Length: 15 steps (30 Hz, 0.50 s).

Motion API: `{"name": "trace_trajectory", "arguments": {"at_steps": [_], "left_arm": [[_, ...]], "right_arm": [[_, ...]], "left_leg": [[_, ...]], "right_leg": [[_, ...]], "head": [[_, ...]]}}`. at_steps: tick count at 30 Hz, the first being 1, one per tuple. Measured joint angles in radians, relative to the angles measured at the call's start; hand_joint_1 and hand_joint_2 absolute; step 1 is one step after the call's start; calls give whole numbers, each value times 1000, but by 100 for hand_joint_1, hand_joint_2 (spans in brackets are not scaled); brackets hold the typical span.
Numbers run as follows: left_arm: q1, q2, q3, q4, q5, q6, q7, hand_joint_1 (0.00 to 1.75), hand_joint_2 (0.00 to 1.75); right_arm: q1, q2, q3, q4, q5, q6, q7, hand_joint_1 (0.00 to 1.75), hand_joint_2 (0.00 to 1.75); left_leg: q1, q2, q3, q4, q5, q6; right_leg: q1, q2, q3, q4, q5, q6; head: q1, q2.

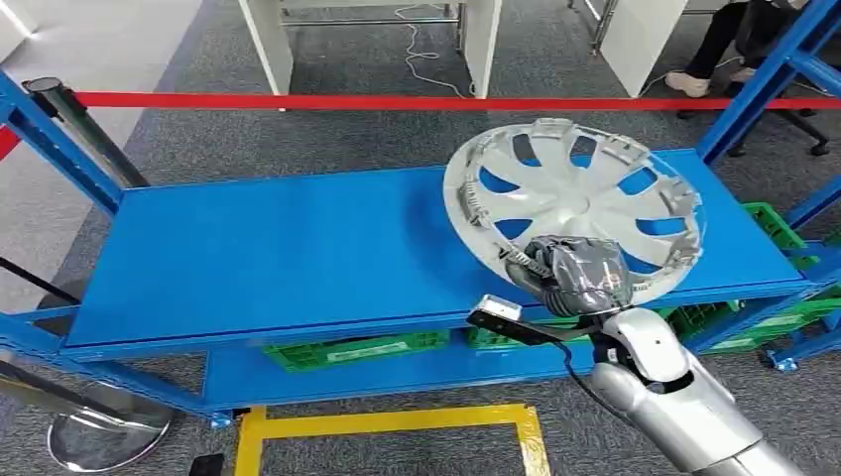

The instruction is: Take the parts from the cabinet and place them on the table.

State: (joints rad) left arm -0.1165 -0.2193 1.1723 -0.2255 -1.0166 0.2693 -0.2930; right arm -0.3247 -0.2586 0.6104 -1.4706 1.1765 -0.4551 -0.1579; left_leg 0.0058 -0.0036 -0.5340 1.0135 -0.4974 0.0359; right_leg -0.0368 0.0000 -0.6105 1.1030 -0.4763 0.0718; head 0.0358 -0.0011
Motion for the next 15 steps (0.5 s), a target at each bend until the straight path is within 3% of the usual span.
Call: {"name": "trace_trajectory", "arguments": {"at_steps": [1, 2, 3, 5, 6, 7, 8, 10, 11, 12, 13, 15], "left_arm": [[0, 4, 3, 0, 2, -1, 0, 0, 175], [-3, 3, 4, 0, 7, -2, -2, 0, 175], [-1, 4, 6, 0, 15, -3, -3, 0, 175], [2, 5, 16, 0, 29, -14, -3, 0, 175], [3, 6, 24, 0, 29, -15, 3, 0, 175], [4, 6, 27, 0, 29, -15, 9, 0, 175], [5, 6, 28, 0, 30, -14, 15, 0, 175], [5, 6, 31, 0, 33, -13, 25, 0, 175], [5, 6, 34, 0, 35, -13, 25, 0, 175], [6, 6, 35, 0, 40, -15, 24, 0, 175], [6, 6, 35, 0, 42, -19, 22, 0, 175], [5, 6, 37, 0, 45, -24, 11, 0, 175]], "right_arm": [[1, 0, 0, 1, 0, 0, 0, 175, 175], [3, 0, 0, 1, 0, -1, 1, 175, 175], [8, 0, 0, 0, 0, -2, 3, 175, 175], [15, 0, 0, 0, 3, -5, 5, 175, 175], [22, 0, -1, 0, 4, -6, 8, 175, 175], [29, 0, -3, 0, 5, -8, 13, 175, 175], [36, 0, -4, 0, 6, -11, 15, 175, 175], [55, 0, -8, 0, 6, -20, 20, 175, 175], [65, 0, -13, -1, 6, -27, 23, 175, 175], [77, 0, -19, -4, 6, -33, 23, 175, 175], [87, 0, -26, -8, 5, -40, 24, 175, 175], [103, 0, -35, -18, 4, -43, 24, 175, 175]], "left_leg": [[-1, -2, -7, 7, -6, -9], [-5, -3, -18, 23, -9, -15], [-6, -5, -21, 27, -6, -20], [-6, -6, -31, 28, 1, -29], [-5, -6, -38, 31, -8, -34], [-4, -4, -45, 50, -35, -39], [-3, -3, -63, 102, -80, -43], [-3, -3, -115, 252, -167, -45], [-3, -3, -131, 307, -190, -43], [-5, -3, -128, 322, -187, -37], [-8, -3, -105, 294, -161, -29], [-22, -4, -9, 141, -75, -3]], "right_leg": [[4, -2, 16, -28, -27, 6], [10, 7, 29, -35, -13, -7], [8, 7, 24, -34, -18, -16], [11, 7, 17, -35, -26, -28], [3, 5, 12, -41, -23, -35], [4, 5, 7, -41, -21, -45], [5, 4, 2, -41, -17, -53], [13, 0, -12, -41, -9, -65], [17, -2, -19, -41, -4, -69], [22, -3, -26, -40, 1, -73], [27, -3, -32, -40, 7, -75], [34, -1, -38, -41, 17, -78]], "head": [[1, 0], [7, 0], [4, 0], [1, 0], [0, 0], [-2, 0], [-5, 0], [-8, 0], [-8, 0], [-8, 0], [-7, 0], [-8, 0]]}}
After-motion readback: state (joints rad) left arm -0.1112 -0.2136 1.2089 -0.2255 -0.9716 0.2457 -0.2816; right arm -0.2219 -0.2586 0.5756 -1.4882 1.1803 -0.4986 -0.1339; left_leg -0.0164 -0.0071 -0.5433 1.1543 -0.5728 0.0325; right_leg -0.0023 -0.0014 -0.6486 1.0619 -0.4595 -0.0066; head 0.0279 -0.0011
